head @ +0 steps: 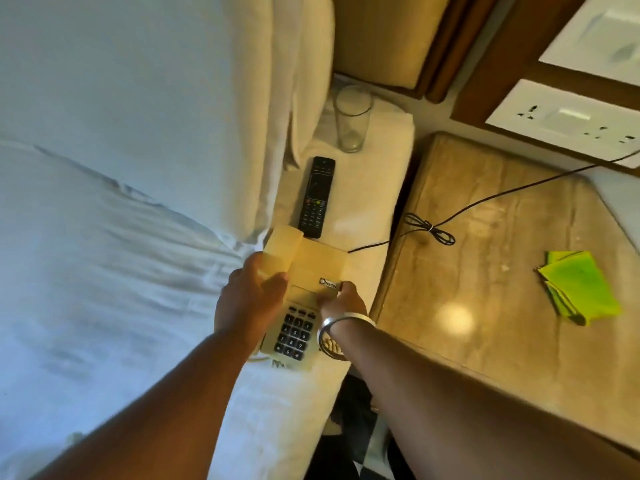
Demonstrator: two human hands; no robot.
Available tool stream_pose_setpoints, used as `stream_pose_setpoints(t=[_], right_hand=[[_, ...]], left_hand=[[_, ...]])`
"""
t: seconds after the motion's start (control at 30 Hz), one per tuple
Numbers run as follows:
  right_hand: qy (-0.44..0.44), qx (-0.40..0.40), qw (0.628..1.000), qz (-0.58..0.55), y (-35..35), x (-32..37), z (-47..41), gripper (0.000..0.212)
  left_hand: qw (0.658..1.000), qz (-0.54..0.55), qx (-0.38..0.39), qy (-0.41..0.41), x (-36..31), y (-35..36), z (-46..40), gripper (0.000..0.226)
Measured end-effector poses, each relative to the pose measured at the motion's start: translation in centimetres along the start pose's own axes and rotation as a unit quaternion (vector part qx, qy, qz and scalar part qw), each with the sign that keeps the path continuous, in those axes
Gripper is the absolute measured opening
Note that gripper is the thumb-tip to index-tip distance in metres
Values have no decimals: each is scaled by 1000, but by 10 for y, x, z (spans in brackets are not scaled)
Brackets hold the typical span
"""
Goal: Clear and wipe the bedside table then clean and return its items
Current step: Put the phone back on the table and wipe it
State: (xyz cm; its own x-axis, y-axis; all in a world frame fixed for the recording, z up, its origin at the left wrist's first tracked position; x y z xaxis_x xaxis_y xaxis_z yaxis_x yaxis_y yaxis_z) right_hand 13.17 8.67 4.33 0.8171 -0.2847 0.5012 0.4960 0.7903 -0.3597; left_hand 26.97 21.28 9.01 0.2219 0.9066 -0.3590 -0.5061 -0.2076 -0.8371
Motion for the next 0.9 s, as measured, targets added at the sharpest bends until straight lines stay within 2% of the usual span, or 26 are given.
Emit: stream_pose_setpoints(t=[0.1,0.2,0.33,0.43,0.5,0.6,0.77,0.9], right_hand=[[2,-44,995,-89,-55,-28,6,30],[-7,-91,986,-139,-136,-59,-1,27],[-37,-133,986,-88,-252,-88,-25,28],[-59,-157,985,-47,-318,-94,-62,30],[-72,-153,985,-44,-346,-89,-93,32],[-80,-163,980,-84,-379,-80,-134,33],[-96,-218,966,-107,-431,-63,-203,33],[-96,-241,961,-97,-463,-63,-237,28]], left_hand=[[999,-12,-14,35,-49,14,28,55],[997,26,18,75,-112,59,53,53],[982,148,100,60,-193,137,68,58],[964,222,137,56,-248,184,56,71],[959,247,134,46,-279,204,29,79],[951,270,147,44,-327,226,-13,78],[934,260,217,113,-409,244,-69,86],[935,235,219,152,-449,256,-85,87]])
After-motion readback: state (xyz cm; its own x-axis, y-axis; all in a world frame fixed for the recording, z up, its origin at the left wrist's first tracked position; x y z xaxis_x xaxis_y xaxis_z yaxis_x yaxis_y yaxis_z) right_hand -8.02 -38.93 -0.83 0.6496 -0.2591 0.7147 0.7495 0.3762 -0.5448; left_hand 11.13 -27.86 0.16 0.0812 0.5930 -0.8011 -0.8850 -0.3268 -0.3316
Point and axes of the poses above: each hand's wrist, its own z-axis away from the middle knuckle, its own y-axis out of the palm, x = y × z, the point moved 7 cm from there along -z, towards the middle knuckle, and after that the axes turned 5 degrees about -z, right-handed, at the moved point
